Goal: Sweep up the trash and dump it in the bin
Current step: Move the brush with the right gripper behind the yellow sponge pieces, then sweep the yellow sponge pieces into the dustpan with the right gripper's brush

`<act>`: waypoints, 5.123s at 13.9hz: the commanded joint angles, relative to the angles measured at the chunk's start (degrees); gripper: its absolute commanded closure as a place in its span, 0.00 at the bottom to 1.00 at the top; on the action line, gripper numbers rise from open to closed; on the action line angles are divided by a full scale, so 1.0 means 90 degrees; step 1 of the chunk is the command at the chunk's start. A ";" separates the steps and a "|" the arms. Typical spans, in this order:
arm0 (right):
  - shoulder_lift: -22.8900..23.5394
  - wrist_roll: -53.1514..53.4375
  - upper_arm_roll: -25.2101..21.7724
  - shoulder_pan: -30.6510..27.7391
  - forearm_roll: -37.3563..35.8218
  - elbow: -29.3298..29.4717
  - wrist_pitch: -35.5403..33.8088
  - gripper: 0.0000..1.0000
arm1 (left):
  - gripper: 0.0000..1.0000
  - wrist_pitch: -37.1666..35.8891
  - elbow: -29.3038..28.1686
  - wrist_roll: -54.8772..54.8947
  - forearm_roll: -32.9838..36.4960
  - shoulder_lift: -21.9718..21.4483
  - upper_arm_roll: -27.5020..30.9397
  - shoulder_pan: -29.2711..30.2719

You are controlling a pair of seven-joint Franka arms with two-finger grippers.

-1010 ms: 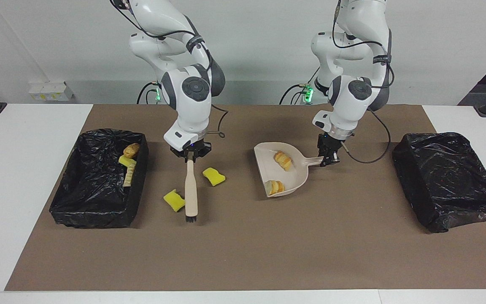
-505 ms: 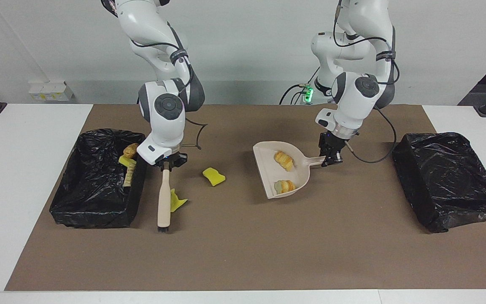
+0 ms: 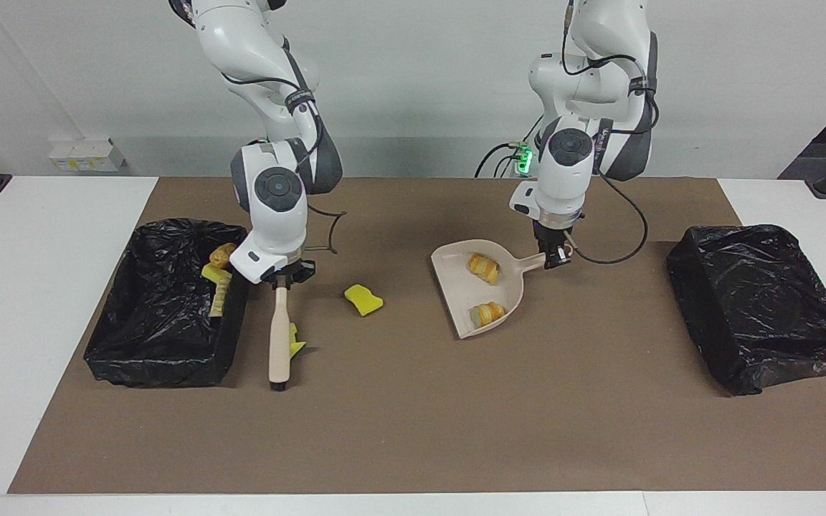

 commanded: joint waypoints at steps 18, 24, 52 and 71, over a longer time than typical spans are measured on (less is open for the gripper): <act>-0.1181 0.0662 0.0030 0.1318 0.1473 -0.0766 -0.0588 1.00 | 1.00 -0.0792 0.0122 -0.1662 0.0363 -0.0138 -0.0002 -0.1355; -0.1103 0.0663 0.0030 0.1288 0.2115 -0.1118 0.0056 1.00 | 1.00 -0.0812 0.0113 -0.1662 0.0363 -0.0138 -0.0002 -0.1375; -0.1278 0.1229 0.0020 0.2510 0.1874 -0.0874 -0.0607 1.00 | 1.00 0.1034 -0.0415 -0.0188 0.0099 0.0018 -0.0002 -0.0378; -0.1366 0.1375 -0.0029 0.2091 0.1932 -0.0033 -0.1369 1.00 | 1.00 0.1493 -0.0502 0.1373 -0.1353 0.0135 -0.0002 0.0285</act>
